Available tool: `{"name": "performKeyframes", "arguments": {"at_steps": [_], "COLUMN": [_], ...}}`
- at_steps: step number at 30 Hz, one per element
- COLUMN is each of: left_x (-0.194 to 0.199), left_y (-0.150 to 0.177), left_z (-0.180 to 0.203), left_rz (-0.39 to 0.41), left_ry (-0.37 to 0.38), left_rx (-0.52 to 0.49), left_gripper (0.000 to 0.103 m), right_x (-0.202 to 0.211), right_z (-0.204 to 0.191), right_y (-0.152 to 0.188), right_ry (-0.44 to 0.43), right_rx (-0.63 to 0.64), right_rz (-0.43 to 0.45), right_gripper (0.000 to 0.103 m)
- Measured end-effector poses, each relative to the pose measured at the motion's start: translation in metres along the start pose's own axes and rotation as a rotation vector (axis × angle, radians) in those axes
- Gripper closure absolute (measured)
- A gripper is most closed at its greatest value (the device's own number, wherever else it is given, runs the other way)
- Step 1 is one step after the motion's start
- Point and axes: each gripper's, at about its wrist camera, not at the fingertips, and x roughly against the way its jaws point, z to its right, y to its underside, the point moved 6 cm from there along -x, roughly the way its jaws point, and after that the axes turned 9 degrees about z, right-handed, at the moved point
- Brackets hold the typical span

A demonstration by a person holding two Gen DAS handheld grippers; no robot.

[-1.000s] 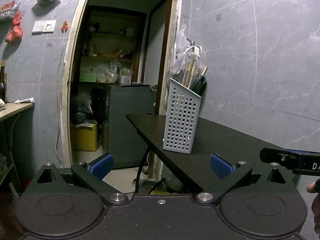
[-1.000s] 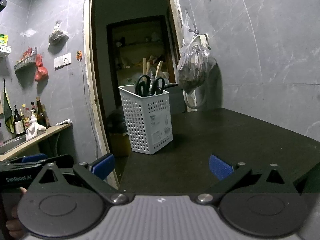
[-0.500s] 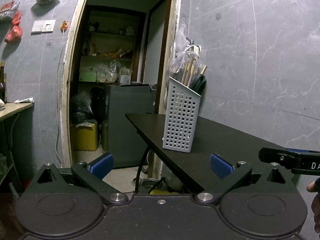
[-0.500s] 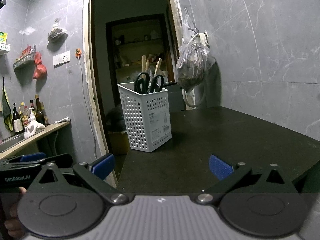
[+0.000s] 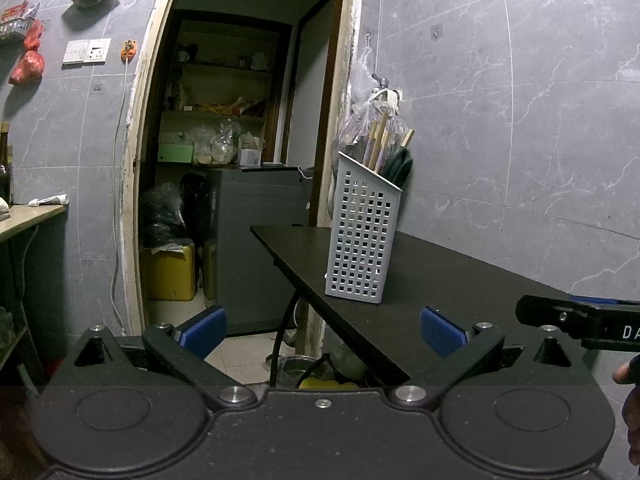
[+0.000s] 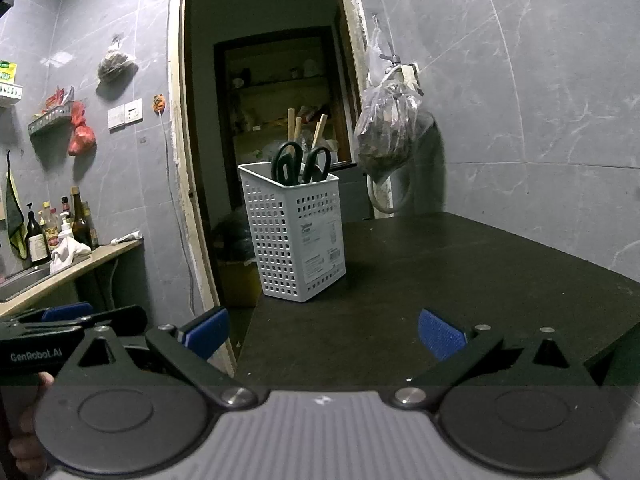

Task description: Organize utensils

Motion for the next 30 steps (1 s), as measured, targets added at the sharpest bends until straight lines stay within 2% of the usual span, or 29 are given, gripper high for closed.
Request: {"name": "performKeyframes", "arguments": {"at_steps": [30], "left_x": [-0.0029], "left_y": [0.0037], "left_z": [-0.001], "left_rz": [-0.009], "left_ry": [0.002], "left_rx": [-0.002], "left_gripper": [0.001], "right_x": [-0.0041], "right_z": [0.004], "right_y": [0.0048], "right_ry": [-0.008], "right_rx": [-0.008], "right_rz": [-0.013], "right_gripper": [0.0]}}
